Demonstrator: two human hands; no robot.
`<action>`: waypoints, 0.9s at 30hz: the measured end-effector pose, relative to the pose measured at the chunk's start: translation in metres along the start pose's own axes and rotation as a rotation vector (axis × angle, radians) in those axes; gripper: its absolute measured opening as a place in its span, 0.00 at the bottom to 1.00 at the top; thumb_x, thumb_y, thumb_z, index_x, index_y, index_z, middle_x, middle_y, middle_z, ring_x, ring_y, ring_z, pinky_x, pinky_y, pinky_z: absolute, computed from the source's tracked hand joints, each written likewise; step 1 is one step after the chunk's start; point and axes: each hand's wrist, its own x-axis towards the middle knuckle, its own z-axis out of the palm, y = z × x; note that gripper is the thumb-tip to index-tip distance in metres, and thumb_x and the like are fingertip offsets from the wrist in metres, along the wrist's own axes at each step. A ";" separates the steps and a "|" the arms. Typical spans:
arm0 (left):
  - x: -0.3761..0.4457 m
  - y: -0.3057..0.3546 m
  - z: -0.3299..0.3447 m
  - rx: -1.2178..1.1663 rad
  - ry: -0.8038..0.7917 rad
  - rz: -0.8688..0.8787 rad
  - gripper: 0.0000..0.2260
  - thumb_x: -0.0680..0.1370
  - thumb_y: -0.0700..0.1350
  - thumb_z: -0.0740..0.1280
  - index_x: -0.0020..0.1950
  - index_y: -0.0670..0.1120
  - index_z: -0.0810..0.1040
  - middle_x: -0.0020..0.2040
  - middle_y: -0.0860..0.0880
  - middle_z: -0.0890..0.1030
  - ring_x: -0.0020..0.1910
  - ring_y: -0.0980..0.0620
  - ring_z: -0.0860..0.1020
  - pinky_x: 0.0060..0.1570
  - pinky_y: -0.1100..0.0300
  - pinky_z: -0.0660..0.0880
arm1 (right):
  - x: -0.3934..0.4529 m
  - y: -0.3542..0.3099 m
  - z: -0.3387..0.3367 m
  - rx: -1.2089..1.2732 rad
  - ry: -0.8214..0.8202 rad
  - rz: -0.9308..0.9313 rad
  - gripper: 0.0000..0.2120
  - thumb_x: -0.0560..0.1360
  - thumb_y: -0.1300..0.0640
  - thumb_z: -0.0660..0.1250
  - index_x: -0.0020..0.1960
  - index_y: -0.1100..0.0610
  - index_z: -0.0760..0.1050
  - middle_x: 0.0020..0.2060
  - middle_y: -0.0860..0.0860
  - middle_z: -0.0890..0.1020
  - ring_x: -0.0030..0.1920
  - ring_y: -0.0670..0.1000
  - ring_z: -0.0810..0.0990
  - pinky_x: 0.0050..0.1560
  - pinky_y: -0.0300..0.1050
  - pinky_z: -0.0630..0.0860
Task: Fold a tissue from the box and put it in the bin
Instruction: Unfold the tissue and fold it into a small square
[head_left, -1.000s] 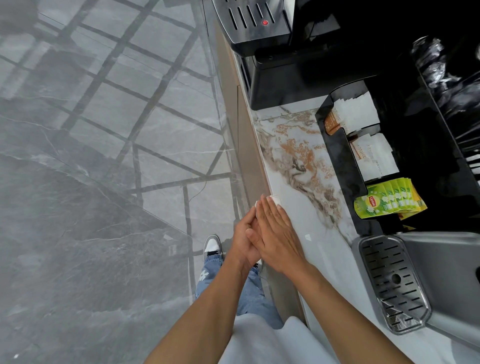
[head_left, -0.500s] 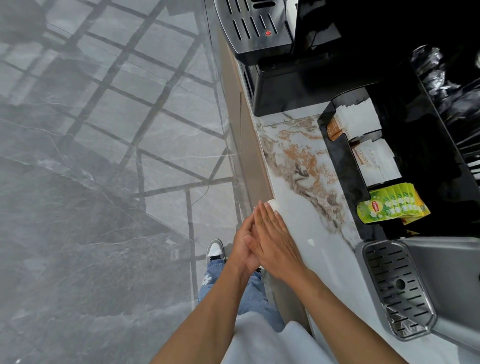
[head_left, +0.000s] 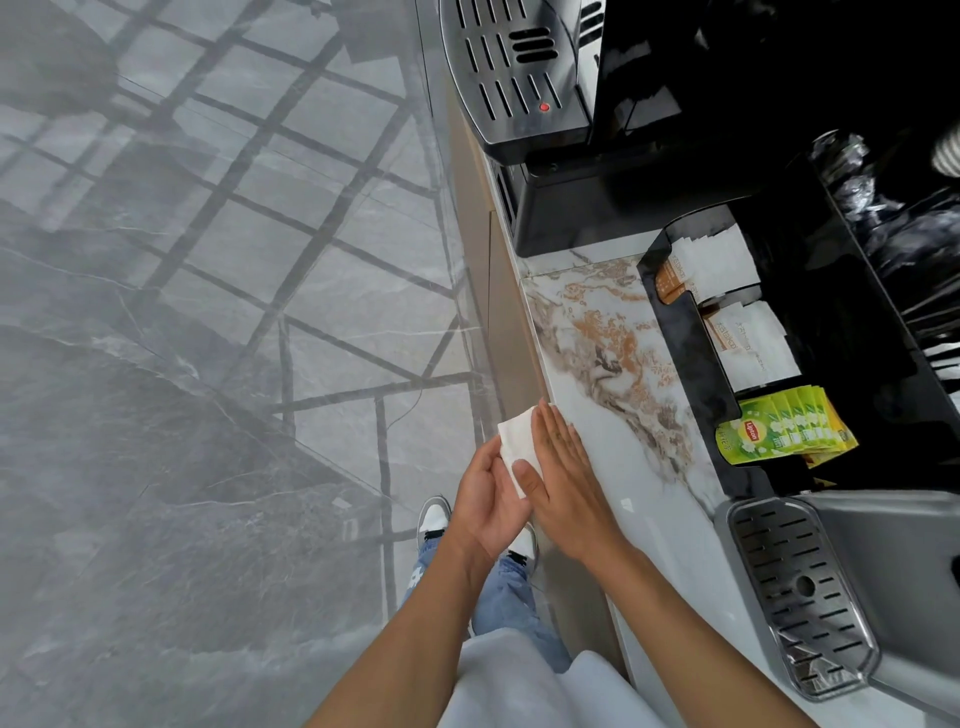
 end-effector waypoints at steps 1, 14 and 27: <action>-0.001 0.001 0.001 -0.007 0.007 0.007 0.23 0.83 0.48 0.55 0.75 0.37 0.68 0.77 0.37 0.67 0.76 0.41 0.66 0.76 0.49 0.61 | 0.001 0.001 -0.002 0.035 0.012 0.021 0.38 0.76 0.31 0.38 0.77 0.52 0.37 0.78 0.46 0.41 0.77 0.40 0.37 0.76 0.40 0.36; -0.045 0.021 0.051 -0.019 -0.117 0.038 0.22 0.80 0.45 0.59 0.70 0.35 0.73 0.70 0.34 0.74 0.70 0.38 0.72 0.67 0.45 0.72 | 0.004 -0.015 -0.063 0.873 0.149 0.276 0.23 0.78 0.57 0.67 0.68 0.43 0.64 0.59 0.45 0.80 0.54 0.39 0.81 0.50 0.33 0.77; -0.075 0.024 0.090 0.102 -0.111 -0.064 0.21 0.84 0.46 0.55 0.67 0.33 0.76 0.62 0.32 0.80 0.52 0.37 0.84 0.49 0.47 0.83 | -0.028 -0.020 -0.100 1.127 0.192 0.374 0.11 0.73 0.62 0.73 0.53 0.65 0.78 0.42 0.59 0.84 0.38 0.57 0.75 0.28 0.40 0.68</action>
